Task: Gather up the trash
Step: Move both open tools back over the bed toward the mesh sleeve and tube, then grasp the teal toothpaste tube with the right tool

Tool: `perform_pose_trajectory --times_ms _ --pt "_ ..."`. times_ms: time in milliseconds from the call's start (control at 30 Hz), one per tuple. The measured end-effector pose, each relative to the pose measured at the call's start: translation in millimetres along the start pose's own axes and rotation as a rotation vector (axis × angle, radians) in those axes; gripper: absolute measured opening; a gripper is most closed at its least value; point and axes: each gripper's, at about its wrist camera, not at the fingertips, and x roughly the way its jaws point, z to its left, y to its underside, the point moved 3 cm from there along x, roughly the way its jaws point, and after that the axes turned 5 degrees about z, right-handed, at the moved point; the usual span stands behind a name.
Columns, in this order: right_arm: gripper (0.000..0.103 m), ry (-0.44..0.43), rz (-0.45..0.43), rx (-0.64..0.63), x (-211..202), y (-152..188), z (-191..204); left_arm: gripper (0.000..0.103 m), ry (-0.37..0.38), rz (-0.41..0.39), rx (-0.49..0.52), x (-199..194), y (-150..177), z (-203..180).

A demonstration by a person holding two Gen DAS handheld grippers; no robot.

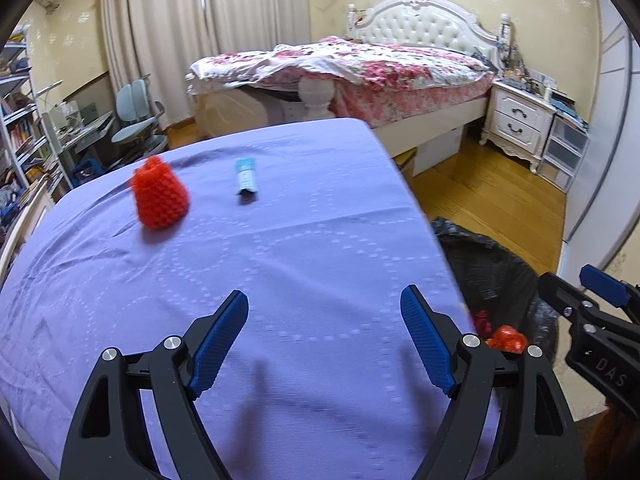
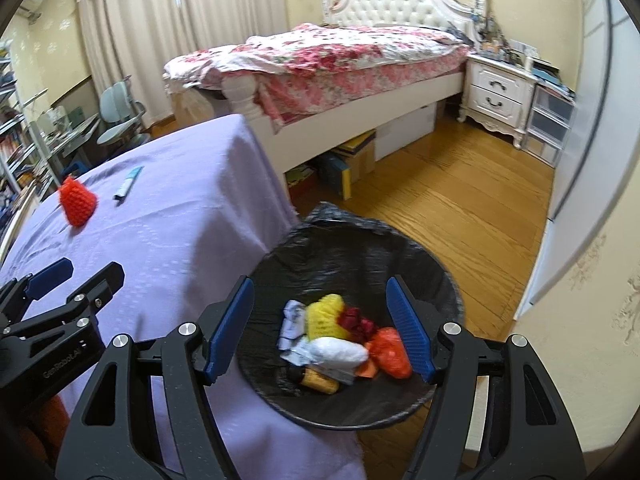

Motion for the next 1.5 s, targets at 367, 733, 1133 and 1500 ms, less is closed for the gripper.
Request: perform_pose_trajectory --times_ms 367,733,1133,1500 --pt "0.067 -0.118 0.040 -0.147 20 -10 94 0.079 -0.104 0.054 -0.154 12 11 98" --pt "0.067 -0.137 0.101 -0.223 58 -33 164 0.079 -0.143 0.075 -0.192 31 -3 143" --pt "0.067 -0.134 0.132 -0.268 97 -63 212 0.079 -0.155 0.083 -0.235 47 -15 177" --pt "0.059 -0.111 0.129 -0.296 128 -90 243 0.080 -0.143 0.101 -0.268 57 -22 196"
